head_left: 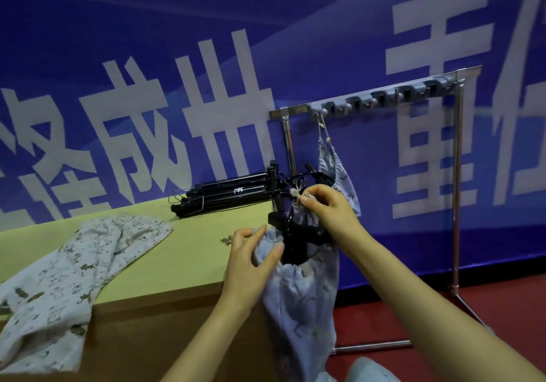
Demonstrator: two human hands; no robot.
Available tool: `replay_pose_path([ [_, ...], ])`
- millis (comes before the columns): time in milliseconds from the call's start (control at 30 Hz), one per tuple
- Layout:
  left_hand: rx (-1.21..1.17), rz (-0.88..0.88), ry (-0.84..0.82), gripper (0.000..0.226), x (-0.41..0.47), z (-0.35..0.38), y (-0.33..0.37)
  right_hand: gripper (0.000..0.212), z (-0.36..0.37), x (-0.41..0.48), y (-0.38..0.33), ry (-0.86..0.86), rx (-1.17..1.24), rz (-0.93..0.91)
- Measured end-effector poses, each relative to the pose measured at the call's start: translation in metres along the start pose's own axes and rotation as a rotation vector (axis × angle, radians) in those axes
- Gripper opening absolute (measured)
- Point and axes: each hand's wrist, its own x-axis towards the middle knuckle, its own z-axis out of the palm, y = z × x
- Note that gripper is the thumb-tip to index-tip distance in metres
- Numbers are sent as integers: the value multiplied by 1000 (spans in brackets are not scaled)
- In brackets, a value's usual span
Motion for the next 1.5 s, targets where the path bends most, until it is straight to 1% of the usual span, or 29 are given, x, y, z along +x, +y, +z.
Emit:
replay_pose_path([
  [67,-63,-8,-44,30,-3,6,0,16,0,0,-4,15,36,-18],
  [133,-72,-4,-86,15,-5,16,0,20,-1,2,-11,18,91,-28],
  [200,-65,-24,-110,9,-6,28,1,19,-3,4,-17,0,99,-33],
  [267,-78,-59,-93,11,-4,40,3,18,-7,6,-21,-3,66,-29],
  [367,-64,-93,-22,20,5,54,18,14,-16,10,-26,55,115,-3],
  [467,-12,-12,136,28,30,66,38,13,-28,19,-26,81,183,62],
  [500,-31,29,140,27,42,69,45,15,-31,22,-24,78,205,79],
  [567,-111,67,48,21,68,82,55,17,-40,28,-18,86,234,110],
  [700,-258,35,-178,11,97,111,65,14,-61,39,-13,116,256,111],
  [800,-249,35,-235,25,118,132,65,13,-82,56,-8,130,189,80],
  [867,-274,10,-218,24,135,143,67,15,-92,69,-4,169,153,64],
  [967,-307,12,-220,21,165,166,82,14,-114,95,4,324,128,49],
  [1067,-288,31,-185,19,196,192,93,13,-137,121,15,430,22,7],
  [1167,-286,-10,-111,21,229,215,95,15,-157,150,23,448,-105,-7],
  [1267,-288,15,-38,19,264,236,97,15,-172,185,35,466,-143,-31],
  [1400,-286,38,11,19,290,254,95,15,-169,219,47,488,-142,-70],
  [1500,-315,14,20,20,310,265,84,17,-165,240,58,454,-67,-58],
])
